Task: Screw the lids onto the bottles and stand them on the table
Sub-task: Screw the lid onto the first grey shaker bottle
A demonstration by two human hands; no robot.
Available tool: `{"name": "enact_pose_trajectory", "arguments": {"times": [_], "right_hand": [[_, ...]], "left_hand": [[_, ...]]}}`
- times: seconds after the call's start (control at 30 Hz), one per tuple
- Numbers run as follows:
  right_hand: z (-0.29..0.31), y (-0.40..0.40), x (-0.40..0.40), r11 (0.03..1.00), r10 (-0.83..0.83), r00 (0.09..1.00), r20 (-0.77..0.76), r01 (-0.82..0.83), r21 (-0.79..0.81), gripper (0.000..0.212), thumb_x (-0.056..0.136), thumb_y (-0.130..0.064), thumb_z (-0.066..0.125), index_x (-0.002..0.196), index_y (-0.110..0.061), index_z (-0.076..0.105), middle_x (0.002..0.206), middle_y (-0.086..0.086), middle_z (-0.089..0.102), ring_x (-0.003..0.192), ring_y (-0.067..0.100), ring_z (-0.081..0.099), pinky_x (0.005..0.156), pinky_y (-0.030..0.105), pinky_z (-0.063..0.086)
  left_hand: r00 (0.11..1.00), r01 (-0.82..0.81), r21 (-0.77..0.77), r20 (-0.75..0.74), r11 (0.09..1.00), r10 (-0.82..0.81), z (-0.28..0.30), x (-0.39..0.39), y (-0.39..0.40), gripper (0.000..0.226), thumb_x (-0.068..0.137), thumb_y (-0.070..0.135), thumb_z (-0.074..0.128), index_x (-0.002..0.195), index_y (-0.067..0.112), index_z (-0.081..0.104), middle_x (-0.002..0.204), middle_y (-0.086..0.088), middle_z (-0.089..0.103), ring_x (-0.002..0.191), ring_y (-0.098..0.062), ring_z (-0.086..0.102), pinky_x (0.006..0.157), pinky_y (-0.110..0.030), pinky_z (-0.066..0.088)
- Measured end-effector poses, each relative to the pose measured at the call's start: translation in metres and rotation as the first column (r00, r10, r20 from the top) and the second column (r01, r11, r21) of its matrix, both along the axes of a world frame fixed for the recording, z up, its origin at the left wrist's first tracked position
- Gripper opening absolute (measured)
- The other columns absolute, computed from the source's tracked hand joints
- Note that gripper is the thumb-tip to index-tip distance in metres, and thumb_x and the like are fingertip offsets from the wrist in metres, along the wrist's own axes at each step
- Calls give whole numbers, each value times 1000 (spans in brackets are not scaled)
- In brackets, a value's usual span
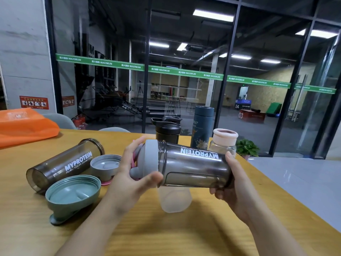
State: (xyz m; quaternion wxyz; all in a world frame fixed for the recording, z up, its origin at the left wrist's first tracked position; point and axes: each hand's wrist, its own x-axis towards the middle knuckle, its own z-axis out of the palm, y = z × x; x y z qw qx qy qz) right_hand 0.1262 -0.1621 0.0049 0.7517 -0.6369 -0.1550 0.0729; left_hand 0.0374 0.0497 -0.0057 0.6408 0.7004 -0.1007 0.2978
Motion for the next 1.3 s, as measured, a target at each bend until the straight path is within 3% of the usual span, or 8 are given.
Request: {"name": "enact_pose_trajectory", "arguments": {"times": [0.2,0.27,0.43,0.6,0.73,0.9,1.07,1.3], "right_hand": [[-2,-1,2,994,30,994,101,-40,102,29,97,-26,39,119,-21,58,88,8,67,54,16,59,53,33,48],[-3,-2,4,993,17,993,113,-31,117,32,97,-20,37,117,-30,59,94,1,70,65,13,64,57,34,50],[-4,-3,5,989,29,990,135,-48,139,37,95,-17,37,123,-32,56,106,-1,71,84,15,69,62,33,55],[-5,-1,3,995,57,998,36,-60,84,49,75,-54,50,113,-26,61,103,4,74,91,22,71,78,42,55],[-5,0,6,995,-49,988,150,36,91,32,72,-39,70,103,-32,64,96,1,73,80,19,70,73,41,55],[-8,1,7,989,-84,976,200,57,134,36,72,-35,60,108,-32,61,95,3,71,78,20,67,72,42,51],[-11,1,10,986,-106,972,209,76,146,23,90,-22,54,110,-31,60,95,4,70,80,21,66,77,47,52],[-9,1,4,994,-85,954,289,62,88,43,66,-43,70,108,-43,59,99,-1,70,84,19,68,77,50,52]], "left_hand": [[997,-45,-65,-59,997,41,0,1,3,133,32,61,81,137,62,0,147,15,32,79,-4,64,49,-15,46],[995,-50,-49,-89,998,46,-2,3,6,144,24,72,79,146,47,7,141,5,43,72,4,64,48,-15,45],[995,-51,-46,-83,998,47,-2,4,7,122,39,57,70,146,37,18,127,2,52,66,6,61,45,-14,42],[998,-35,-31,-62,999,33,4,-3,2,112,37,50,73,138,44,23,120,9,52,64,4,62,46,-14,43],[999,-15,-62,-52,998,11,8,-6,-2,114,35,44,74,138,44,23,119,13,50,65,6,63,44,-13,44],[997,-23,-74,-77,997,17,8,-6,-4,113,35,46,73,137,44,23,118,13,50,64,5,63,43,-13,44],[995,-58,-79,-90,995,51,4,-2,0,115,37,53,71,140,39,24,113,9,55,61,4,59,44,-15,41],[988,-49,-107,-151,993,32,3,0,0,115,37,56,70,141,38,26,109,5,55,58,7,56,44,-15,40]]}}
